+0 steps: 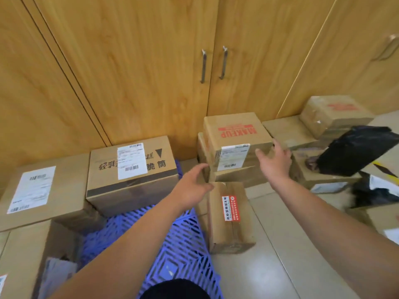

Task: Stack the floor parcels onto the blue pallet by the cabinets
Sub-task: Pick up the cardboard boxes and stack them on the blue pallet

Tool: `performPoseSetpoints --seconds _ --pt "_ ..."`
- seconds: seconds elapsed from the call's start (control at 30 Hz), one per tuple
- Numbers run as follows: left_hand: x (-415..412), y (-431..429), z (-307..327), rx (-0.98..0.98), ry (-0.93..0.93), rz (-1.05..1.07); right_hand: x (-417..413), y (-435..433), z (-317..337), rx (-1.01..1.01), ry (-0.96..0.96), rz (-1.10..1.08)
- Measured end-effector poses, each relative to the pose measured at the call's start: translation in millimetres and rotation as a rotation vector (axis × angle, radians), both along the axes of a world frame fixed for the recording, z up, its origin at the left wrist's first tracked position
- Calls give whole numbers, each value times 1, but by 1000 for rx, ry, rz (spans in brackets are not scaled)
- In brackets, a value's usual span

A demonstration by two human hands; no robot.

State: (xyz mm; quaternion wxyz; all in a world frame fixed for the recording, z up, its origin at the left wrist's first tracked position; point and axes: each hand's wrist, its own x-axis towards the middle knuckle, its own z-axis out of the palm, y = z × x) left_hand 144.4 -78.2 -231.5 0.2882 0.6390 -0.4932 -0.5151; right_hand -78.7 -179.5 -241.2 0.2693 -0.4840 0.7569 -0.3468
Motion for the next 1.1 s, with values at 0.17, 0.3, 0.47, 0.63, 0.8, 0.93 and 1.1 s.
performPoseSetpoints --seconds 0.17,0.3,0.47,0.63,0.8,0.93,1.1 --pt "-39 -64 -29 -106 106 69 -14 -73 -6 80 -340 -67" --pt "-46 -90 -32 -25 274 112 -7 -70 -31 60 -435 -120" --pt "-34 -61 -25 -64 301 121 -3 -4 -16 -71 -527 -185" --pt "-57 -31 20 -121 335 4 -24 97 -3 -264 -498 -311" --pt "-123 15 27 -23 227 -237 -70 186 -22 -78 -130 -475" --pt "-167 49 2 70 208 -290 -90 222 -61 80 -148 -604" --pt "-210 65 -34 124 77 -383 -111 238 -81 163 -161 -785"
